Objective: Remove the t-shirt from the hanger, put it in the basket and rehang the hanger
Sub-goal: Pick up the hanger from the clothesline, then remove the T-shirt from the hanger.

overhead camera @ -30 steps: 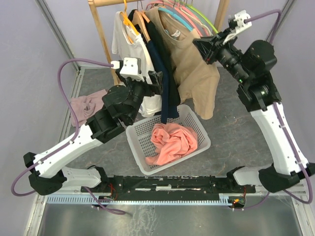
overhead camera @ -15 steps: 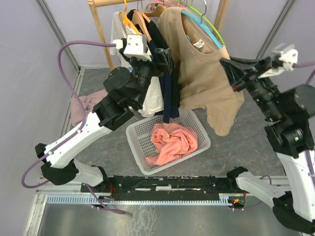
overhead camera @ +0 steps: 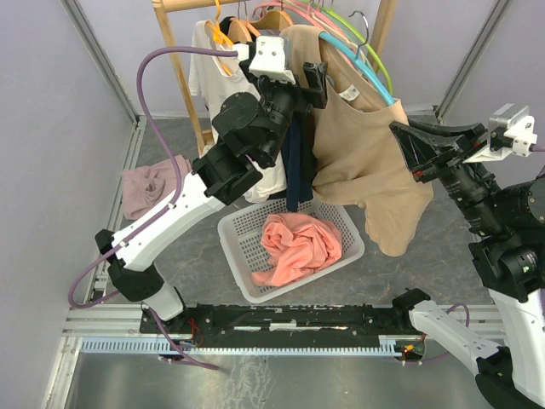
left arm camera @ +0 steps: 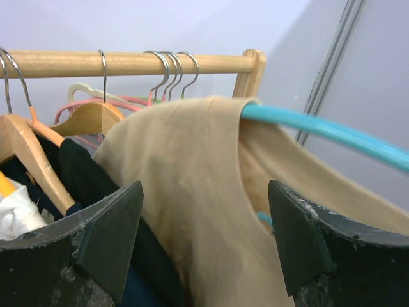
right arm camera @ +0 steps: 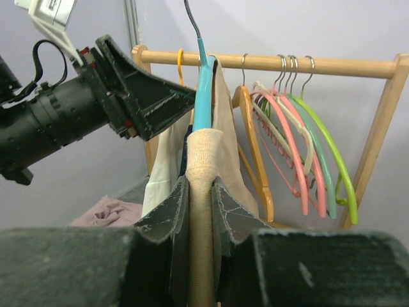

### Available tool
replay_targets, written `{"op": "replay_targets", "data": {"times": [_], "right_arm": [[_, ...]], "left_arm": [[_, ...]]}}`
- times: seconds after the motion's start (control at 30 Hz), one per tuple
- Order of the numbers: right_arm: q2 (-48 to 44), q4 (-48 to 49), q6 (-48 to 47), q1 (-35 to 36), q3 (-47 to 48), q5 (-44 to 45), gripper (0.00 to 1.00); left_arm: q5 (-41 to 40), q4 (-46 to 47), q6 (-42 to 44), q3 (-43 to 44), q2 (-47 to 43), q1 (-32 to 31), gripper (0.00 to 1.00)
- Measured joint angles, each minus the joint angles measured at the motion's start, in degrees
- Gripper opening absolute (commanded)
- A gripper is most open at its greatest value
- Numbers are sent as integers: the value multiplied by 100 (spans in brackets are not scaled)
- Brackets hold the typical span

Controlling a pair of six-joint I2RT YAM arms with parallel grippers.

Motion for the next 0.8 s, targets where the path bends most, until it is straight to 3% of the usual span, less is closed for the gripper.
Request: {"op": "replay_targets", "data": {"times": [0.23, 0.3, 0.43, 0.6, 0.63, 0.8], "right_arm": [[-66, -24, 118, 0, -125, -83, 1], [-81, -28, 138, 0, -125, -87, 1], [-105, -55, 140, 0, -125, -125, 1], [-111, -87, 140, 0, -125, -162, 1], [-111, -85, 140, 0, -127, -162, 1], [-70, 7, 140, 0, -186, -153, 1]], "left_arm": [[129, 70, -2, 446, 363, 286, 83], [153, 63, -9, 522, 431, 407, 78], [313, 59, -61, 555, 511, 614, 55], [702, 48, -175, 570, 557, 745, 8], [804, 44, -175, 590, 566, 750, 4], [1384, 24, -173, 643, 581, 774, 3]]}}
